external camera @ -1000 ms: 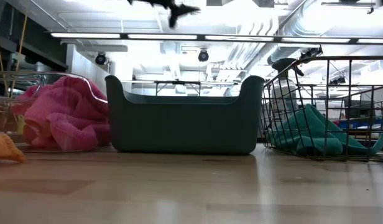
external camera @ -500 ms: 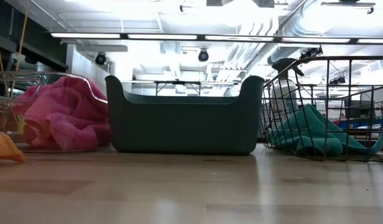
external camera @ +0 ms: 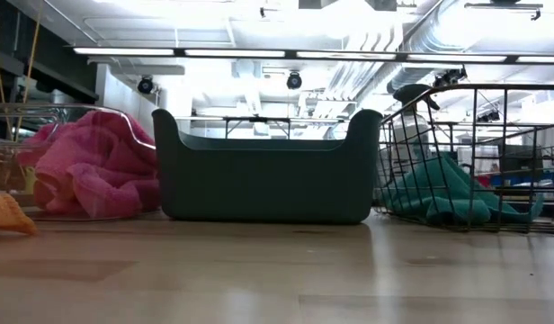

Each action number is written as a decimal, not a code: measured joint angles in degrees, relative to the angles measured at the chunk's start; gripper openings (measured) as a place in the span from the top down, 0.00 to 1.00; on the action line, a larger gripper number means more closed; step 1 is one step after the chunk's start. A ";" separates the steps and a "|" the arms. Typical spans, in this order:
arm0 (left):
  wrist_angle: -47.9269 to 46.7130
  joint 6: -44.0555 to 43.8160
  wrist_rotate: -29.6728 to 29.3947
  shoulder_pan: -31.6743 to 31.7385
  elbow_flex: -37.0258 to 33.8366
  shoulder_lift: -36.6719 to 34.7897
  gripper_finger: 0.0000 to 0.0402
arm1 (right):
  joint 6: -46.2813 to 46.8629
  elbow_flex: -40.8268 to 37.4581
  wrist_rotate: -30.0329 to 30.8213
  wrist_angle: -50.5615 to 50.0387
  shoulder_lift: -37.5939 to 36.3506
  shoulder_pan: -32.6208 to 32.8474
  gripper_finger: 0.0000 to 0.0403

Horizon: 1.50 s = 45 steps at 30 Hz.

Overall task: Sort microfiber towel by color & place in baskets
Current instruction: Put the right blue microfiber cloth into the wire basket

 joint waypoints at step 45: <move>1.43 2.02 -3.28 0.08 0.02 -10.53 0.57 | -77.62 46.73 54.58 -29.51 -5.63 -30.44 1.00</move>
